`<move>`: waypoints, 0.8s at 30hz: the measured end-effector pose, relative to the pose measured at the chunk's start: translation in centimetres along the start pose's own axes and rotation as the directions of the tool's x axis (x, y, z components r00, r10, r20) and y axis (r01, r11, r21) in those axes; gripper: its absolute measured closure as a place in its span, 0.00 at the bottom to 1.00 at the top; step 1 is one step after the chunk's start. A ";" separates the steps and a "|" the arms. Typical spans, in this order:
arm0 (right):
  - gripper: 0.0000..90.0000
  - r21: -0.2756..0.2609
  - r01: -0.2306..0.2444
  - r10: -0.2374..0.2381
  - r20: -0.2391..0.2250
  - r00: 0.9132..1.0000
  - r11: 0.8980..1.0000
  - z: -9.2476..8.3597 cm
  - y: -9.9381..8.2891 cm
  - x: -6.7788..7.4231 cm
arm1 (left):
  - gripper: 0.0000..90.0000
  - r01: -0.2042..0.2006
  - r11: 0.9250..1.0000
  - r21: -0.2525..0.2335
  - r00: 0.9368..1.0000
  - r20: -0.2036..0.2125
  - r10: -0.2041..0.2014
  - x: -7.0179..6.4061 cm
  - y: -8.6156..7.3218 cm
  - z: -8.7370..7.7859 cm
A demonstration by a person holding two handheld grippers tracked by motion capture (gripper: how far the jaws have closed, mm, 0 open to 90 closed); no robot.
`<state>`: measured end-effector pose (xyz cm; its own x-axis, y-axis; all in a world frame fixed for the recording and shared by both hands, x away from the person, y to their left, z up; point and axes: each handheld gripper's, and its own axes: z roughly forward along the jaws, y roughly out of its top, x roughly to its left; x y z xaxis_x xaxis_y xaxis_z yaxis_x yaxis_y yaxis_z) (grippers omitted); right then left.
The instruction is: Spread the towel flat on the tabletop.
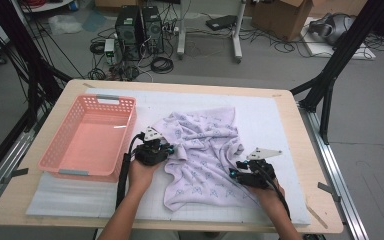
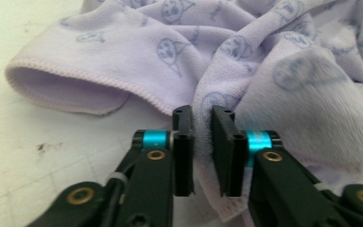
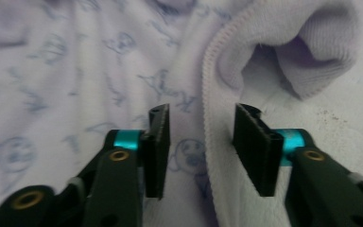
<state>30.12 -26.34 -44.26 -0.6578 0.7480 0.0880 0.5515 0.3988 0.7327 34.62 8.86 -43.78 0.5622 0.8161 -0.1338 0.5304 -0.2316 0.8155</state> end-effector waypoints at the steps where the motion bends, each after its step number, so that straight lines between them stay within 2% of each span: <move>1: 0.76 -0.004 -0.009 0.009 -0.003 1.000 1.000 0.2 0.0 -0.2 | 0.92 -0.004 1.000 -0.003 1.000 -0.009 0.004 0.0 0.0 0.0; 2: 0.86 -0.004 -0.021 0.021 -0.008 1.000 1.000 0.1 0.1 -0.3 | 0.93 0.004 1.000 -0.012 1.000 -0.015 -0.004 0.0 0.0 0.0; 4: 0.94 -0.002 -0.029 0.029 -0.014 0.999 1.000 -0.4 -0.1 -0.6 | 0.95 0.016 1.000 -0.021 1.000 -0.025 -0.017 0.2 0.0 0.1; 8: 0.95 0.030 -0.040 0.040 0.015 0.999 0.999 -2.1 -0.9 -1.4 | 0.95 0.008 1.000 -0.016 0.999 -0.032 -0.008 0.0 -0.1 0.3; 14: 0.96 0.088 -0.124 0.118 0.072 0.990 0.988 -6.0 -3.5 -3.7 | 0.95 0.012 1.000 -0.005 0.999 -0.034 -0.012 0.3 -0.4 0.4; 16: 0.93 0.075 -0.147 0.144 0.041 0.989 0.986 -6.7 -4.2 -4.5 | 0.94 0.021 1.000 -0.019 0.999 -0.029 -0.021 0.1 -0.3 0.3; 17: 0.87 0.053 -0.150 0.150 0.013 0.989 0.987 -6.9 -4.5 -4.8 | 0.90 0.027 0.999 -0.026 0.999 -0.023 -0.028 0.1 -0.2 0.2; 18: 0.76 0.037 -0.151 0.151 0.013 0.988 0.988 -7.0 -4.5 -4.9 | 0.76 0.061 0.997 -0.038 0.998 0.002 -0.061 0.0 -0.1 0.0; 19: 0.71 -0.002 -0.157 0.157 0.031 0.987 0.988 -7.1 -4.4 -5.1 | 0.62 0.079 0.996 -0.042 0.997 0.025 -0.078 0.0 0.0 -0.2; 20: 0.69 -0.024 -0.166 0.166 0.026 0.986 0.986 -7.2 -4.3 -5.2 | 0.55 0.082 0.995 -0.051 0.995 0.054 -0.079 -0.2 0.1 -0.6; 21: 0.65 -0.059 -0.173 0.174 0.020 0.985 0.983 -7.2 -4.0 -5.3 | 0.52 0.070 0.996 -0.057 0.995 0.068 -0.066 -0.5 0.1 -1.0; 24: 0.58 -0.098 -0.150 0.154 0.033 0.987 0.984 -6.8 -2.9 -5.2 | 0.46 0.060 0.996 -0.070 0.991 0.121 -0.051 -1.0 0.1 -2.2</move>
<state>28.48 -35.01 -42.29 -0.5475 0.8177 0.1777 0.5915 0.2280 0.7734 32.74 9.21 -42.30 0.6068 0.7571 -0.2423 0.5175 -0.1449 0.8433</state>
